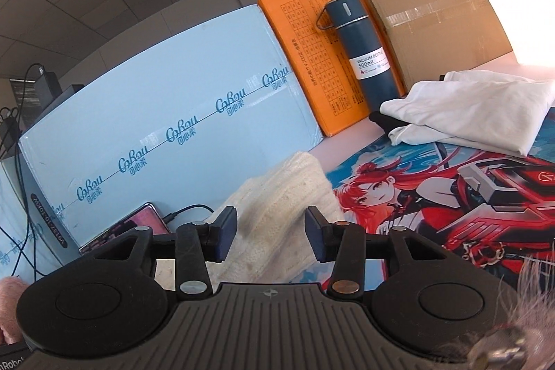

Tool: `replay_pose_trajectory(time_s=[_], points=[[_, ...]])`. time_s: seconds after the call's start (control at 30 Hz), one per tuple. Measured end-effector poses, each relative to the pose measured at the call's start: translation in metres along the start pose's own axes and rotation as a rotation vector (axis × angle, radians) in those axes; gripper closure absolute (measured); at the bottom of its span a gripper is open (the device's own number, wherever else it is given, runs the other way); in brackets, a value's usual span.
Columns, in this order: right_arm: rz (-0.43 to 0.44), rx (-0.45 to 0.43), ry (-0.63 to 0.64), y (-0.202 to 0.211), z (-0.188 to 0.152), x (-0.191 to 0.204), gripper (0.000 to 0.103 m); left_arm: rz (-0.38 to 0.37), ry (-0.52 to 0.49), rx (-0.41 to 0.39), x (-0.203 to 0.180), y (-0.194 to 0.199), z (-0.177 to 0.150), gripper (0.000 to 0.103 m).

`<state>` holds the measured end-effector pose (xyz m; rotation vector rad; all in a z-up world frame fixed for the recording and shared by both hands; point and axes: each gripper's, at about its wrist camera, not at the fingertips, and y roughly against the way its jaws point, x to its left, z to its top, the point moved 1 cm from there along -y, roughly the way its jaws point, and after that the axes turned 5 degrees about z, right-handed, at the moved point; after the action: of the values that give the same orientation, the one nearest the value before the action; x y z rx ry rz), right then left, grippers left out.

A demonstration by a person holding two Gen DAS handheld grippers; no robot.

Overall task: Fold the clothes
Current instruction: 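Carry the sweater onto the printed mat and open both grippers, then grasp the sweater edge with the right gripper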

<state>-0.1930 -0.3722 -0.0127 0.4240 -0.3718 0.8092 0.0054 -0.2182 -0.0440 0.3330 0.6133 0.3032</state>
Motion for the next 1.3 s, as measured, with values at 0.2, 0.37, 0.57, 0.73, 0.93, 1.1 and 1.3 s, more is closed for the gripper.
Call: replay_pose_trajectory(time_s=[0.2,0.37,0.57,0.73,0.93,1.1,1.3], points=[[0.018,-0.046,0.038,0.018,0.0,0.006,0.019,0.043,0.065,-0.008,0.01,0.0,-0.001,0.019],[0.068,-0.088,0.075,0.04,0.008,0.019,0.013,0.032,0.117,-0.044,0.02,0.005,0.002,0.016],[0.229,0.042,-0.031,0.037,0.013,0.029,0.011,0.088,0.169,-0.174,0.031,0.018,0.01,0.013],[0.298,0.136,-0.092,0.023,0.003,0.035,0.011,0.105,0.232,-0.226,0.049,0.022,0.02,0.013],[0.258,0.204,-0.08,0.007,-0.014,0.034,0.011,0.006,0.299,-0.169,0.059,0.011,0.02,0.013],[0.26,0.223,-0.194,0.004,-0.015,0.015,0.011,-0.092,0.243,-0.176,0.049,0.012,0.018,0.013],[0.322,0.237,-0.416,0.005,-0.01,-0.016,0.011,-0.152,0.006,-0.173,0.015,0.016,0.012,0.013]])
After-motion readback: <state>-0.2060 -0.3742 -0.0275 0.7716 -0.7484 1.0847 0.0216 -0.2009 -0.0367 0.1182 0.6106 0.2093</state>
